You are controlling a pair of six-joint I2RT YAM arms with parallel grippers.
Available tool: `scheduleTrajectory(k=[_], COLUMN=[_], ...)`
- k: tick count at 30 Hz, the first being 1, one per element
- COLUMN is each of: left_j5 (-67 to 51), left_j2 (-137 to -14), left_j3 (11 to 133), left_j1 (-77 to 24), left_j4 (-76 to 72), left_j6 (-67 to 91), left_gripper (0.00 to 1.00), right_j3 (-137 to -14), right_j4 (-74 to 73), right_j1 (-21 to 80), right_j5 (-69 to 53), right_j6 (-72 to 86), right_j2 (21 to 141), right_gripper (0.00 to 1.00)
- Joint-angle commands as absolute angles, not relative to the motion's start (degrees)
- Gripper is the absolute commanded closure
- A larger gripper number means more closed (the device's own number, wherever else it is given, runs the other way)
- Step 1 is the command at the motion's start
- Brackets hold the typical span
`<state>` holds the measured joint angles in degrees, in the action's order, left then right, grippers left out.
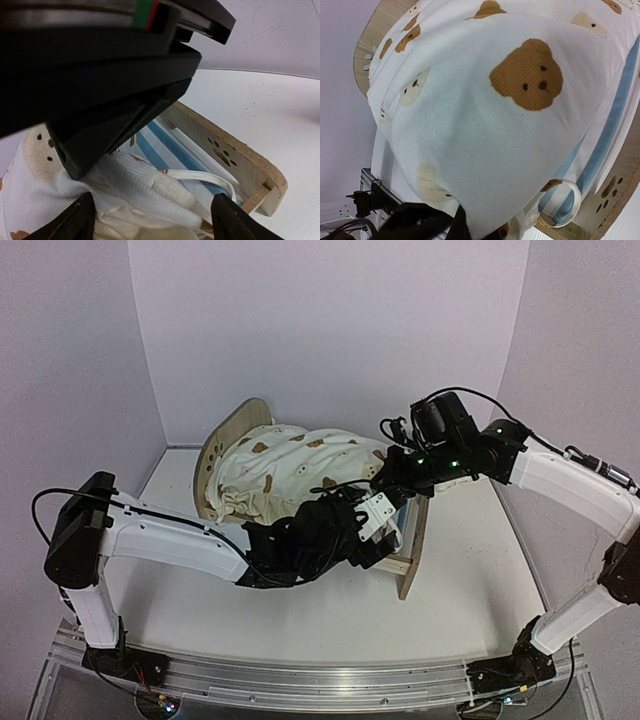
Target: Set up the pet bed
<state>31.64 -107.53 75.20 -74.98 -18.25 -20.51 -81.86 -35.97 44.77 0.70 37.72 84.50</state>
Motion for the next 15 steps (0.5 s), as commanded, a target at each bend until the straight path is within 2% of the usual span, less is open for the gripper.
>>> scheduleTrajectory(k=[1,3,6,9,12,13,15], left_j5=[37.3,38.4,39.7,40.1,40.1,40.2,40.3], left_j2=[-110.1,-110.4,-110.5,-110.2,-109.9,-109.8,-109.3], left_j3=[80.2,80.5,80.5,79.9,79.5,79.2,78.7], left_j1=[-75.0,-75.0,-75.0,-75.1,-75.0,-75.1,-75.0], left_j4=[-25.5,-26.6,-27.3,-28.0,-28.0,-28.0,-27.6], left_j6=[-23.2,-23.5,-23.8,-24.1,-23.9,-23.9,-23.6], left_gripper=[0.35,0.53,0.72,0.87,0.97,0.99,1.00], right_j3=[-81.6,-80.9,-80.0,-79.5,-79.0,-78.9,-78.7], right_j4=[-34.2,-34.1,-34.1,-34.1,-34.2,-34.2,-34.2], right_j1=[45.1,45.1,45.1,45.0,45.0,45.1,45.1], right_j5=[0.4,0.4,0.5,0.9,0.9,0.9,1.2], right_j6=[38.7,38.7,38.5,38.5,38.5,38.4,37.7], right_j2=[80.6,79.9,78.9,78.2,77.7,77.5,77.0], right_gripper=[1.00,1.00,1.00,1.00,0.98,0.95,0.75])
